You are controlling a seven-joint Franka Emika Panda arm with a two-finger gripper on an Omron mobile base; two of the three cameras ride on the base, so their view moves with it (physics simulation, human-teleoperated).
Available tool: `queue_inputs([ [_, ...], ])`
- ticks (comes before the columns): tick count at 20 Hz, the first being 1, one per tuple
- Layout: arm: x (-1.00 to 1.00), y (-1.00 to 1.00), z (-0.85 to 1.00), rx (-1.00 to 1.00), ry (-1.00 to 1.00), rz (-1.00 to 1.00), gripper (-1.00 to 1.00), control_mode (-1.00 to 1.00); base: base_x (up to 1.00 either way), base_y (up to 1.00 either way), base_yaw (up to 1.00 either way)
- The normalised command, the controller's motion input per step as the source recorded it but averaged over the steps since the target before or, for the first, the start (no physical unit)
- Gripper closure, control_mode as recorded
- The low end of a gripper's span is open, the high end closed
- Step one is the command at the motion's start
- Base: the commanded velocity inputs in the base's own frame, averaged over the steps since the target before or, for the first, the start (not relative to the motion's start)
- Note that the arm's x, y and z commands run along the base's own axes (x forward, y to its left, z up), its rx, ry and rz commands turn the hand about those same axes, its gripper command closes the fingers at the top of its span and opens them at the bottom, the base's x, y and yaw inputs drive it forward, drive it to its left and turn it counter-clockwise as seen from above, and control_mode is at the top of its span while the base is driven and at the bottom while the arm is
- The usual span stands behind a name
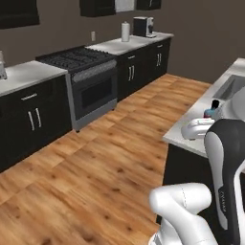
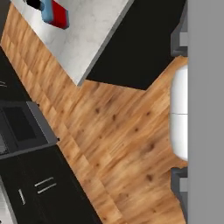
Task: Place the liquor on the top shelf of the fridge to keep it out of children's reach, and place the kiwi and avocado on lower shelves for easy access.
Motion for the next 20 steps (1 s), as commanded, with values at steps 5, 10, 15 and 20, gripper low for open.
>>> queue_inputs([
  [5, 0.0, 0.0, 0.0, 0.0, 0.0, 0.0, -1.0, 1.0, 0.37, 0.0, -0.5],
  [10, 0.0, 0.0, 0.0, 0.0, 0.0, 0.0, -1.0, 1.0, 0.44, 0.0, -0.47],
  [15, 0.0, 0.0, 0.0, 0.0, 0.0, 0.0, -1.0, 1.0, 0.47, 0.04, -0.43],
  [20, 0.0, 0.0, 0.0, 0.0, 0.0, 0.0, -1.0, 1.0, 0.42, 0.2, -0.4],
])
